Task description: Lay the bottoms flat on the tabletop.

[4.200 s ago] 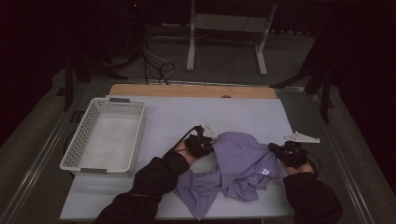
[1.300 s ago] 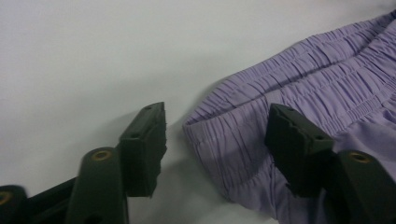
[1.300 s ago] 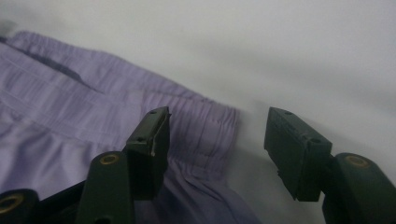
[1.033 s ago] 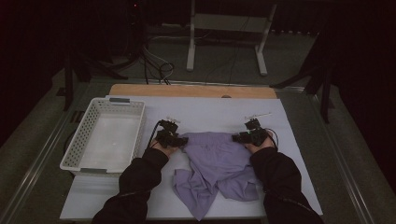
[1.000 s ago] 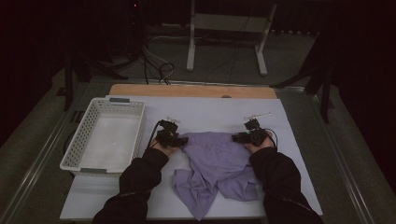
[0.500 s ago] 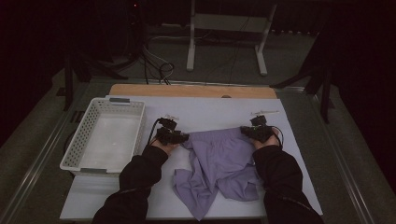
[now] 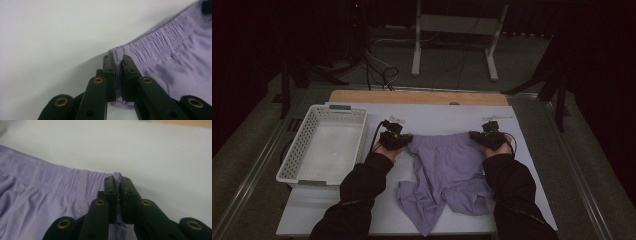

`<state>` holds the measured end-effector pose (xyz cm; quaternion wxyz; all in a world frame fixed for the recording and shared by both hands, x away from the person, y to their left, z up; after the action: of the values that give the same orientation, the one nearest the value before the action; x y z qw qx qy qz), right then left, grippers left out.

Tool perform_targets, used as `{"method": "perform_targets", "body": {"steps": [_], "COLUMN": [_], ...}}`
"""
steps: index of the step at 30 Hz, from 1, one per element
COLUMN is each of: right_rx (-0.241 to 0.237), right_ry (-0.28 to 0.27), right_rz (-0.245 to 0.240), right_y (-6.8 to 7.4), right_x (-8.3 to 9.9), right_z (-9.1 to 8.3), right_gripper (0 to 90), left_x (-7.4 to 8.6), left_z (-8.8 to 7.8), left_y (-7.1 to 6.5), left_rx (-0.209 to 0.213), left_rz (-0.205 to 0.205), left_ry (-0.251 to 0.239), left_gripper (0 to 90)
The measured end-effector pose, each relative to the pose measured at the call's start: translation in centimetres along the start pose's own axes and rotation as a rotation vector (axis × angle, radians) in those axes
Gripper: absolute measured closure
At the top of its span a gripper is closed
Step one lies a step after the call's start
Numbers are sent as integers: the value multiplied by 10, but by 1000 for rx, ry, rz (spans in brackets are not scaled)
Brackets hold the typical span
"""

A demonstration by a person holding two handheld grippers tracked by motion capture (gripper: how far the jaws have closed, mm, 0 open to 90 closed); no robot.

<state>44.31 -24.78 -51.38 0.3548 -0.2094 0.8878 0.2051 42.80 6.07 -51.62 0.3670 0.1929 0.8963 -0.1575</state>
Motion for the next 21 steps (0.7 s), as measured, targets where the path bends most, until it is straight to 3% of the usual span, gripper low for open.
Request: {"method": "perform_targets", "body": {"steps": [4, 10, 13, 16, 17, 21], "right_rx": [-12, -15, -6, 9, 15, 41], "right_ry": [-45, -99, -113, -124, -131, -121], "right_rz": [17, -13, -14, -4, -3, -4], "right_y": [-2, -1, -3, -5, -6, -11], "right_x": [-15, -39, -51, -58, -62, -76], "right_z": [1, 9, 13, 16, 18, 31], "right_gripper": [848, 848, 847, 846, 847, 846], "left_x": [-23, -41, -49, -54, -57, -63], "left_z": [-8, -3, 2, 4, 8, 12], "left_y": [4, 17, 23, 24, 24, 29], "left_rx": [-68, -150, -153, -173, -204, -231], "left_rz": [32, 39, 24, 35, 66, 92], "left_ry": [-53, -83, -100, -102, -92, -85], "left_gripper": [836, 833, 830, 830, 830, 829]}}
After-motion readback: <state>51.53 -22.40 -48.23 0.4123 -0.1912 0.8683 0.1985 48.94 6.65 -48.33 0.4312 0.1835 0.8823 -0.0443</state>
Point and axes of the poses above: each handheld gripper's, and its own axes: z roughly forward along the jaws, x roughly out of its underside, y roughly to its left, the point moved 4 cm from there along z, roughly forward along the jaws, and after that the axes turned 7 degrees about -x, right-handed, at the moved point
